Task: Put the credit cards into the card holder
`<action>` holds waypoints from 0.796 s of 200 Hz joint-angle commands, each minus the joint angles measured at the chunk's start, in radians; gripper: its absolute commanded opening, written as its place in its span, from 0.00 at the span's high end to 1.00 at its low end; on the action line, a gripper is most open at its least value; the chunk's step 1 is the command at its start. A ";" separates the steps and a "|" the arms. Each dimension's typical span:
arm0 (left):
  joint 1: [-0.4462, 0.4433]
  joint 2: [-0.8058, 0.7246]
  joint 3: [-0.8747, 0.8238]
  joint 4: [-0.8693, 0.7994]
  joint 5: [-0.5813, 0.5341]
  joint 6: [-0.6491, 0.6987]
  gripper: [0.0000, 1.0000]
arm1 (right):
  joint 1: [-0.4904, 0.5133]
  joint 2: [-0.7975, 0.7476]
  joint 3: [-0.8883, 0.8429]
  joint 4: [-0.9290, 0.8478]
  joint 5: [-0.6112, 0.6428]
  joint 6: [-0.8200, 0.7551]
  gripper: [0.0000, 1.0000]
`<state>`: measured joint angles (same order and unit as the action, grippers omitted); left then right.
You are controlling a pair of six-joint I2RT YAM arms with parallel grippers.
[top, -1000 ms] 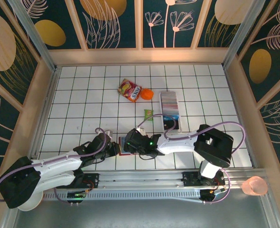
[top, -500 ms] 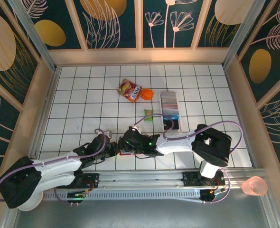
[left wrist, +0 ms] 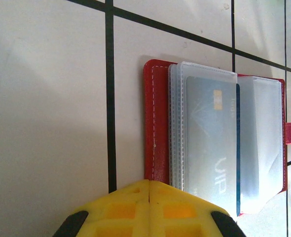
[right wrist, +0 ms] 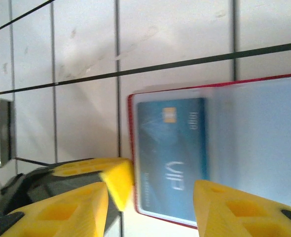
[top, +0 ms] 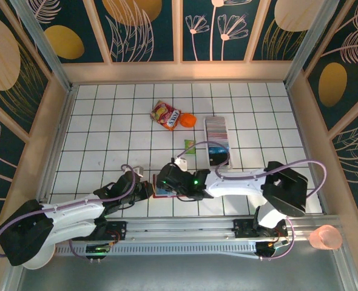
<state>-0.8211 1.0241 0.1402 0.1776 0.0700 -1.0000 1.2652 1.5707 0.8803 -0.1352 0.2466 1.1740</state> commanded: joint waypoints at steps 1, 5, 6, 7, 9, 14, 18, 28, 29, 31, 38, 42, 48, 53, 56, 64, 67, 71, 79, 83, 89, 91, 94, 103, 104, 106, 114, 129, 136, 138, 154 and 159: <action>-0.005 0.012 -0.012 -0.036 0.014 0.008 0.94 | 0.005 -0.043 -0.070 -0.150 0.076 0.078 0.51; -0.006 0.011 -0.012 -0.036 0.014 0.007 0.94 | 0.004 -0.047 -0.081 -0.149 0.074 0.083 0.51; -0.006 0.011 -0.012 -0.036 0.014 0.007 0.94 | 0.004 -0.049 -0.082 -0.149 0.072 0.084 0.51; -0.006 0.011 -0.012 -0.036 0.014 0.007 0.94 | 0.005 -0.050 -0.084 -0.150 0.072 0.086 0.51; -0.005 0.011 -0.011 -0.036 0.014 0.008 0.94 | 0.004 -0.051 -0.090 -0.151 0.070 0.087 0.51; -0.006 0.011 -0.011 -0.036 0.013 0.008 0.94 | 0.004 -0.051 -0.098 -0.154 0.070 0.094 0.51; -0.006 0.011 -0.010 -0.037 0.014 0.008 0.94 | 0.004 -0.050 -0.104 -0.158 0.070 0.101 0.51; -0.006 0.013 -0.010 -0.038 0.014 0.008 0.94 | 0.004 -0.044 -0.113 -0.161 0.066 0.108 0.52; -0.006 0.013 -0.010 -0.038 0.015 0.008 0.94 | 0.004 -0.043 -0.113 -0.162 0.065 0.108 0.52; -0.006 0.013 -0.010 -0.038 0.015 0.008 0.94 | 0.004 -0.042 -0.115 -0.163 0.065 0.111 0.52; -0.005 0.013 -0.010 -0.038 0.016 0.008 0.94 | 0.005 -0.036 -0.115 -0.164 0.065 0.112 0.52; -0.005 0.013 -0.010 -0.038 0.016 0.008 0.94 | 0.004 -0.032 -0.116 -0.161 0.063 0.111 0.52; -0.005 0.013 -0.010 -0.039 0.016 0.008 0.94 | 0.004 -0.027 -0.115 -0.158 0.062 0.109 0.52; -0.006 0.013 -0.011 -0.040 0.016 0.008 0.94 | 0.003 -0.019 -0.112 -0.158 0.060 0.107 0.52; -0.006 0.013 -0.010 -0.039 0.016 0.008 0.94 | 0.005 -0.016 -0.111 -0.158 0.059 0.106 0.52; -0.006 0.013 -0.010 -0.040 0.016 0.008 0.94 | 0.003 -0.003 -0.105 -0.159 0.057 0.102 0.52; -0.006 0.013 -0.010 -0.040 0.017 0.007 0.94 | 0.002 0.001 -0.102 -0.161 0.058 0.102 0.52; -0.005 0.013 -0.010 -0.040 0.016 0.008 0.94 | 0.002 0.006 -0.099 -0.162 0.059 0.101 0.52; -0.005 0.014 -0.010 -0.038 0.016 0.008 0.94 | 0.002 0.017 -0.097 -0.156 0.054 0.100 0.52; -0.005 0.013 -0.010 -0.038 0.018 0.006 0.94 | 0.002 0.021 -0.097 -0.151 0.051 0.097 0.52; -0.005 0.014 -0.011 -0.038 0.015 0.006 0.94 | 0.002 0.025 -0.097 -0.137 0.044 0.094 0.52; -0.006 0.013 -0.010 -0.039 0.016 0.006 0.94 | 0.001 0.028 -0.097 -0.134 0.042 0.093 0.52; -0.005 0.013 -0.011 -0.039 0.016 0.006 0.94 | 0.001 0.030 -0.097 -0.128 0.040 0.092 0.52; -0.005 0.011 -0.012 -0.039 0.017 0.005 0.94 | -0.001 0.037 -0.093 -0.114 0.033 0.087 0.52; -0.005 0.011 -0.011 -0.039 0.016 0.005 0.94 | 0.000 0.038 -0.093 -0.113 0.034 0.086 0.52; -0.005 0.011 -0.011 -0.039 0.017 0.006 0.94 | -0.001 0.040 -0.092 -0.111 0.032 0.085 0.52; -0.006 0.011 -0.011 -0.040 0.016 0.006 0.94 | 0.000 0.047 -0.084 -0.106 0.028 0.079 0.52; -0.005 0.011 -0.011 -0.040 0.017 0.006 0.94 | 0.000 0.057 -0.069 -0.103 0.026 0.071 0.52; -0.006 0.011 -0.011 -0.038 0.018 0.006 0.94 | -0.001 0.060 -0.067 -0.098 0.024 0.067 0.52; -0.005 0.013 -0.010 -0.038 0.018 0.006 0.94 | -0.001 0.060 -0.065 -0.095 0.025 0.066 0.52; -0.006 0.012 -0.010 -0.039 0.017 0.006 0.94 | -0.003 0.065 -0.061 -0.082 0.018 0.059 0.52; -0.005 0.012 -0.011 -0.040 0.017 0.006 0.94 | -0.003 0.065 -0.060 -0.077 0.015 0.059 0.52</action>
<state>-0.8211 1.0241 0.1402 0.1776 0.0700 -1.0000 1.2652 1.6070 0.8036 -0.2245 0.2619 1.2442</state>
